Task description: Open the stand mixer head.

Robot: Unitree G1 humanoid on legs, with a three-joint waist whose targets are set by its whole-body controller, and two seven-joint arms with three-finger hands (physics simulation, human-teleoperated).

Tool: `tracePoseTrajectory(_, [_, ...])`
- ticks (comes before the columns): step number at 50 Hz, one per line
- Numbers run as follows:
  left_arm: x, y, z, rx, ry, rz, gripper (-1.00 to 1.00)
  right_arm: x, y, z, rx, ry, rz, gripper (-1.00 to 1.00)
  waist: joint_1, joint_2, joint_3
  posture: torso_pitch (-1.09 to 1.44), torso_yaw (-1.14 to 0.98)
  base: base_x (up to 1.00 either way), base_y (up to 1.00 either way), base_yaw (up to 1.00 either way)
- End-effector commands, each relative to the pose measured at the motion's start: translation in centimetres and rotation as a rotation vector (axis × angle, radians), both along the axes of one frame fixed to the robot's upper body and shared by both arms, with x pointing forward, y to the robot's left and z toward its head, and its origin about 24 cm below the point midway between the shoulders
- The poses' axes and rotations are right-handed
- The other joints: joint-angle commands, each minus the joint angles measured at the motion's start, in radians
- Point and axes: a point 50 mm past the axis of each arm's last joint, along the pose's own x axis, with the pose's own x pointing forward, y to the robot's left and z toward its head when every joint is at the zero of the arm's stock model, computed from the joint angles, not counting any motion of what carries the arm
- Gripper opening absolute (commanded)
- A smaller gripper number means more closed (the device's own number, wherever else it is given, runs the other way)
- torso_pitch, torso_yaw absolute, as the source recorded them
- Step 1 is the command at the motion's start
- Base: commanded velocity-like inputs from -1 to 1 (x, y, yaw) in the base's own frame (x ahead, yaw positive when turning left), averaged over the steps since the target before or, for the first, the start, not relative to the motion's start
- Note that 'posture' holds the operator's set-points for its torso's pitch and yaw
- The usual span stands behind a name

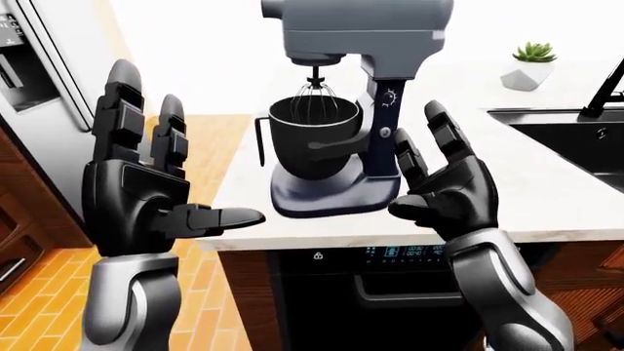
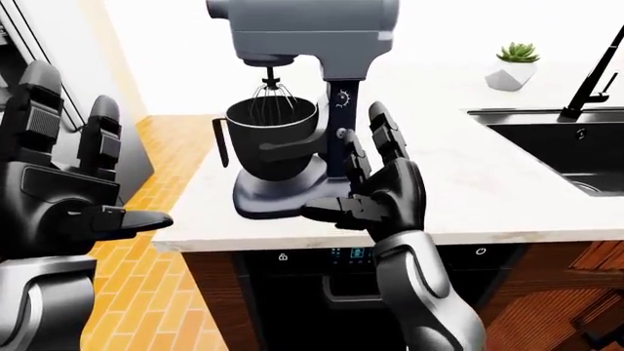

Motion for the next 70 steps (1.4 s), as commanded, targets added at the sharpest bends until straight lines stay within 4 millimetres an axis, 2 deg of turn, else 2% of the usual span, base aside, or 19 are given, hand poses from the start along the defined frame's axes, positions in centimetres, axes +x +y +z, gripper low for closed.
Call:
tracePoseTrajectory(1, [-0.4, -0.1, 1.0, 0.005, -0.064, -0.002, 1.0, -0.3, 0.1, 1.3, 0.011, -0.074, 0.005, 1.0, 0.0, 0.001, -0.006, -0.25, 0.0, 0.0, 0.0, 0.0])
tracePoseTrajectory(70, [-0.4, 0.0, 1.2, 0.004, -0.068, 0.0, 1.0, 1.6, 0.9, 0.6, 0.001, -0.055, 0.019, 1.0, 0.0, 0.006, -0.005, -0.25, 0.0, 0.0, 0.0, 0.0])
